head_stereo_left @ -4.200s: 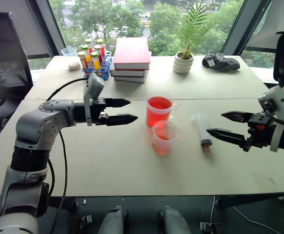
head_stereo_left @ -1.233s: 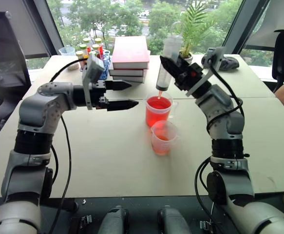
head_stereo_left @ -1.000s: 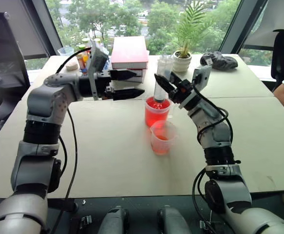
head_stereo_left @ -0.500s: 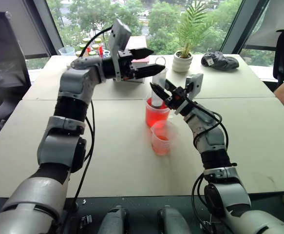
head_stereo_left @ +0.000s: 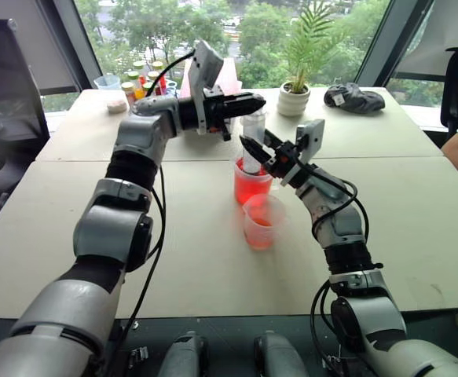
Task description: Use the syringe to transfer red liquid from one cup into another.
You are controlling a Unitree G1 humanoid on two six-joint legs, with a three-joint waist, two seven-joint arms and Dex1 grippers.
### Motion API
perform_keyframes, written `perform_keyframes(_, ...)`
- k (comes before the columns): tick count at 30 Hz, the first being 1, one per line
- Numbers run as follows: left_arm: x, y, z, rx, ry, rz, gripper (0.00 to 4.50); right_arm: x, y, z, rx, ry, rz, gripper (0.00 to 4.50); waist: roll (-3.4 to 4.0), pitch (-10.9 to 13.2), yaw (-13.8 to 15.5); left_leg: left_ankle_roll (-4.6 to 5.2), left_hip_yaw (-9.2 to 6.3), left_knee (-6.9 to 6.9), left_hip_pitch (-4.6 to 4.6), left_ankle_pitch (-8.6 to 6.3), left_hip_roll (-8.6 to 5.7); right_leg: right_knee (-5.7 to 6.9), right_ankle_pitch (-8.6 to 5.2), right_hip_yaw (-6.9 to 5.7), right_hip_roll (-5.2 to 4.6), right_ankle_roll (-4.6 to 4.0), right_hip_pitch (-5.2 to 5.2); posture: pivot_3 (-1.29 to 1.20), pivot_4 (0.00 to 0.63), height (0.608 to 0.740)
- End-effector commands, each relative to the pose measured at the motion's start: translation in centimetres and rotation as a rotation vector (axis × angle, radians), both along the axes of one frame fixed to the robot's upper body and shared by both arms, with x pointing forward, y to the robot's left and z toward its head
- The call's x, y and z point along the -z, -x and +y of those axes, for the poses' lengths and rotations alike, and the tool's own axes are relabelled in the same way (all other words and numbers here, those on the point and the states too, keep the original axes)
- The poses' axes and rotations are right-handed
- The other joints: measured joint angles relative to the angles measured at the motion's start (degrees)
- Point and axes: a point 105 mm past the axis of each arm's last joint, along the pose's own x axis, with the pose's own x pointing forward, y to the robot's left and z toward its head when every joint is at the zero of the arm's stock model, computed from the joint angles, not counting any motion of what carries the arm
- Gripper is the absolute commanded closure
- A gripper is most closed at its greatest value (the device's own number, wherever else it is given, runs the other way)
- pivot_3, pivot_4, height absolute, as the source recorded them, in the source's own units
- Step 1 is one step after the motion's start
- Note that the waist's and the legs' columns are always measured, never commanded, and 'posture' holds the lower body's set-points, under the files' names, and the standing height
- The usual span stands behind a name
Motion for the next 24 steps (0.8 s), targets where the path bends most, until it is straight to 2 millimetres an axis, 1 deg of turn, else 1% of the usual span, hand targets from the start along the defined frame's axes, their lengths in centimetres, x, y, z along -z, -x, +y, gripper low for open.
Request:
perform_keyframes(1, -2.5, 0.2, 0.0, -0.017, 0.021, -0.081, 4.47, -2.5, 0.8, 0.0, -0.009, -0.011, -0.094, 3.13, 0.00, 0.0, 0.0, 0.00, 0.00, 0.00, 0.00, 0.00, 0.00, 0.00, 0.00, 0.00, 0.00, 0.00, 0.00, 0.00, 0.150, 0.740)
perform_keyframes(5, -3.8, 0.4, 0.1, -0.018, 0.051, -0.105, 4.47, -2.1, 0.7, 0.0, -0.011, -0.001, -0.079, 3.13, 0.00, 0.0, 0.0, 0.00, -0.01, 0.00, 0.00, 0.00, 0.00, 0.00, 0.00, 0.00, 0.00, 0.00, 0.00, 0.00, 0.150, 0.740)
perform_keyframes(8, -5.1, 0.5, 0.3, -0.027, 0.077, -0.127, 4.47, -1.4, 0.7, 0.1, -0.018, 0.006, -0.048, 3.13, 0.00, 0.0, 0.0, 0.00, -0.01, 0.00, 0.00, 0.00, 0.00, 0.00, 0.00, 0.00, 0.00, 0.00, 0.00, 0.00, 0.150, 0.740)
perform_keyframes(10, -5.5, 0.5, 0.4, -0.034, 0.083, -0.135, 4.47, -1.2, 0.7, 0.2, -0.022, 0.011, -0.039, 3.13, 0.00, 0.0, -0.1, 0.00, -0.01, 0.00, 0.00, 0.00, 0.00, 0.00, 0.00, 0.00, 0.01, 0.00, 0.00, 0.00, 0.150, 0.740)
perform_keyframes(14, -6.9, 0.7, 0.7, -0.045, 0.098, -0.172, 4.47, -0.4, 0.8, 0.5, -0.037, 0.020, -0.002, 3.13, 0.00, 0.0, -0.1, 0.00, -0.01, 0.00, 0.00, 0.00, 0.00, 0.01, 0.00, 0.00, 0.01, 0.00, 0.00, 0.00, 0.150, 0.740)
perform_keyframes(18, -7.8, 0.7, 1.0, -0.065, 0.107, -0.192, 4.47, 0.2, 0.9, 0.9, -0.051, 0.025, 0.017, 3.13, 0.00, 0.0, 0.0, 0.00, -0.01, 0.00, 0.00, 0.00, 0.00, 0.00, 0.00, -0.01, 0.01, 0.00, 0.00, 0.00, 0.150, 0.740)
perform_keyframes(24, -8.7, 0.7, 1.3, -0.084, 0.117, -0.214, 4.47, 0.4, 0.9, 1.0, -0.056, 0.024, 0.026, 3.13, 0.00, 0.0, 0.0, 0.00, -0.01, 0.00, 0.00, 0.00, 0.00, 0.01, 0.00, 0.00, 0.02, 0.00, 0.00, 0.00, 0.150, 0.740)
